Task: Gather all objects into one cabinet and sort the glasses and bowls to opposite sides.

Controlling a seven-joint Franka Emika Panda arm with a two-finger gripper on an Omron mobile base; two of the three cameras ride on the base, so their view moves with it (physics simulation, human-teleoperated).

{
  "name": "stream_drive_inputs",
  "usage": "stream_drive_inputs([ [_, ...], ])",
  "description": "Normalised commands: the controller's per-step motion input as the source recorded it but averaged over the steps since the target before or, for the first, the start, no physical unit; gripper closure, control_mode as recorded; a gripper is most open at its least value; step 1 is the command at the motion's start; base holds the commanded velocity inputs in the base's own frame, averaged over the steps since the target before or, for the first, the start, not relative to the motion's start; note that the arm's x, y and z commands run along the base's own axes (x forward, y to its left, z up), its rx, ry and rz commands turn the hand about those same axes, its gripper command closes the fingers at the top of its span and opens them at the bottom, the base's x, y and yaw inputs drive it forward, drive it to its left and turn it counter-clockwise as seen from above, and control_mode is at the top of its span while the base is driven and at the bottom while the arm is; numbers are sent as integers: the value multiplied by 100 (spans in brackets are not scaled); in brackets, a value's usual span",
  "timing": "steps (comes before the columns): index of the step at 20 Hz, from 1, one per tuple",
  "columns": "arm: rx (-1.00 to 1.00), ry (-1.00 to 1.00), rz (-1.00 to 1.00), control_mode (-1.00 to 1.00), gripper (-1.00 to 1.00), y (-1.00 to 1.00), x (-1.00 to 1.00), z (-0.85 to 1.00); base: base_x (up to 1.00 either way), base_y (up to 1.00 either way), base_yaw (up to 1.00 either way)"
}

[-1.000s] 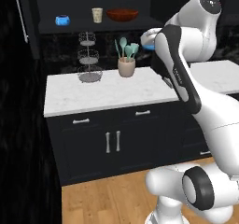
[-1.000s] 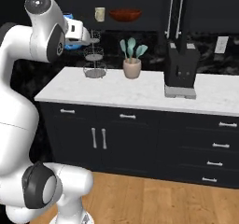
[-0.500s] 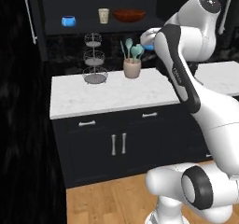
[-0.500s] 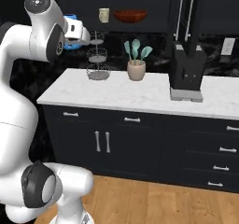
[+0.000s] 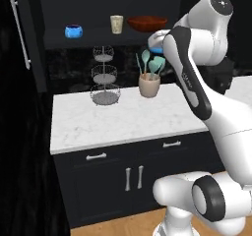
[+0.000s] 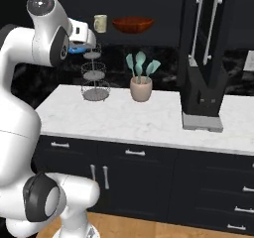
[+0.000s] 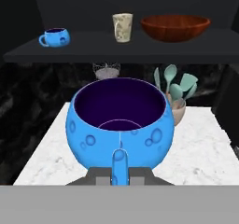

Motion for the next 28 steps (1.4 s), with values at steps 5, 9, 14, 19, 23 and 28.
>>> stream_drive_inputs([
  [5,0,0,0,100,100,0,0,0,78,0,0],
  [9,0,0,0,100,100,0,0,0,71,3,0],
  [14,0,0,0,100,100,0,0,0,59,13,3],
  [19,0,0,0,100,100,0,0,0,52,31,7],
  [23,0,0,0,100,100,0,0,0,56,43,13],
  [28,0,0,0,100,100,0,0,0,21,26,5],
])
